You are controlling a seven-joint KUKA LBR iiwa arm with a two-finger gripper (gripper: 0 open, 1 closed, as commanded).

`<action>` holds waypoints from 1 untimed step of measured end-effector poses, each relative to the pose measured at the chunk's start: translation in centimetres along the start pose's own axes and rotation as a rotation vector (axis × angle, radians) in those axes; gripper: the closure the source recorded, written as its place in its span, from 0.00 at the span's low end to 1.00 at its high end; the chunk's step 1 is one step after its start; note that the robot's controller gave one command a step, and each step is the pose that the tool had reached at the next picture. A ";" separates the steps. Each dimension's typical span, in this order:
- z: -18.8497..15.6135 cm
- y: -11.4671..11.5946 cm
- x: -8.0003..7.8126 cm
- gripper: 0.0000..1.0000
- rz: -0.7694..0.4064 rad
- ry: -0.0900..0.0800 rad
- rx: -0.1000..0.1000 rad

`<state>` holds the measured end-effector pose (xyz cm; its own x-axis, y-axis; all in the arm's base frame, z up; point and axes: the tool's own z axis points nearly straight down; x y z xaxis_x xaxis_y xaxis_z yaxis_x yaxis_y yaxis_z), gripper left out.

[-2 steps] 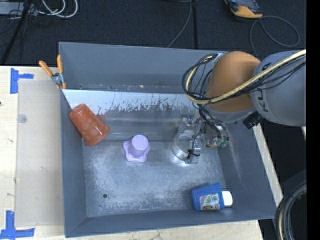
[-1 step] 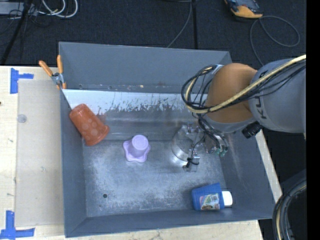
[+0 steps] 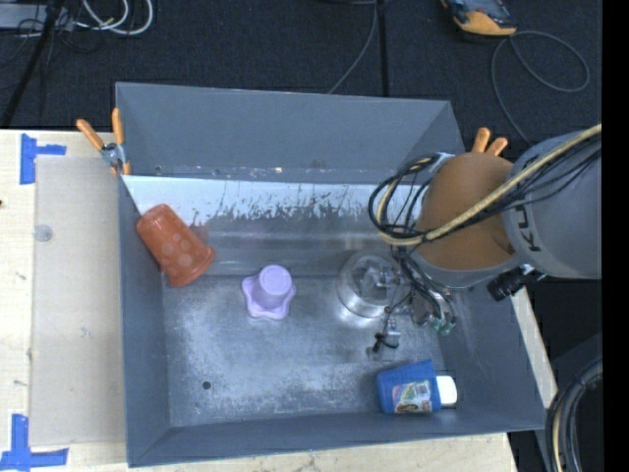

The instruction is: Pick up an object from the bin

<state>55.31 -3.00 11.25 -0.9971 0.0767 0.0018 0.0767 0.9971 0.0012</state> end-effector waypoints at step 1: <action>0.8 0.9 -0.4 0.00 0.147 0.003 0.001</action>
Offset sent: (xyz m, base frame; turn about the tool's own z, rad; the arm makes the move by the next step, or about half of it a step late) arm 0.0496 -0.0889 -0.0144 -0.0689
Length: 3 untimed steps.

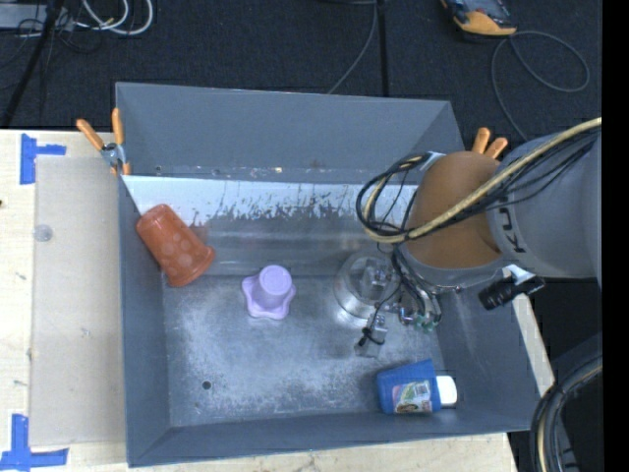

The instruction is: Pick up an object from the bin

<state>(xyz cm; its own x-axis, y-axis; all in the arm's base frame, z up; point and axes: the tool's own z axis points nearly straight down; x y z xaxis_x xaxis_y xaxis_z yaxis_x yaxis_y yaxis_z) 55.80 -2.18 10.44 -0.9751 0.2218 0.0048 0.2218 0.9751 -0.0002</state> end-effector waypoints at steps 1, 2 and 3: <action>0.3 -2.9 -2.9 0.00 -0.018 -0.002 -0.003; 0.5 -5.6 -4.3 0.00 -0.208 -0.004 0.001; 3.6 -2.3 -4.0 1.00 0.078 0.008 -0.002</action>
Offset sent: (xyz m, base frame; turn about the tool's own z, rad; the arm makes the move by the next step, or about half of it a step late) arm 0.0408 -0.0423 -0.0115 0.0851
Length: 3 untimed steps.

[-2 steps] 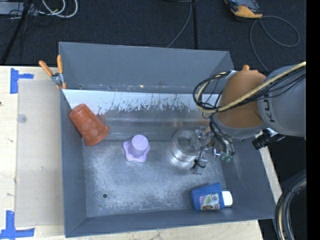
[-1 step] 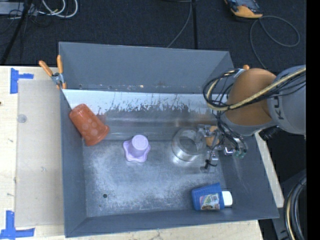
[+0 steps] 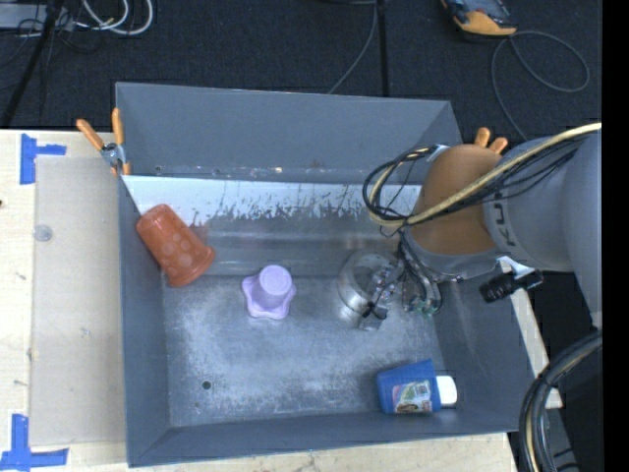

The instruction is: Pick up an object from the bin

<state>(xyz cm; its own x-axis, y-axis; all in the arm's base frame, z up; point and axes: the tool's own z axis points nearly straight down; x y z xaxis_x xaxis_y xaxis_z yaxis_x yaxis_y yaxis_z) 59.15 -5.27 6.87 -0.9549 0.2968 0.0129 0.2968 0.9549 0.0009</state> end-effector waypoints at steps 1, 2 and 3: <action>0.0 0.0 0.0 1.00 -0.001 0.000 0.000; -4.6 0.2 -0.6 1.00 0.004 0.004 0.000; -16.7 -1.5 -0.3 1.00 -0.086 0.001 0.000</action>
Offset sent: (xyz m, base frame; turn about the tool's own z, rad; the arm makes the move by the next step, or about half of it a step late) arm 0.0209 -0.0003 0.1189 0.0088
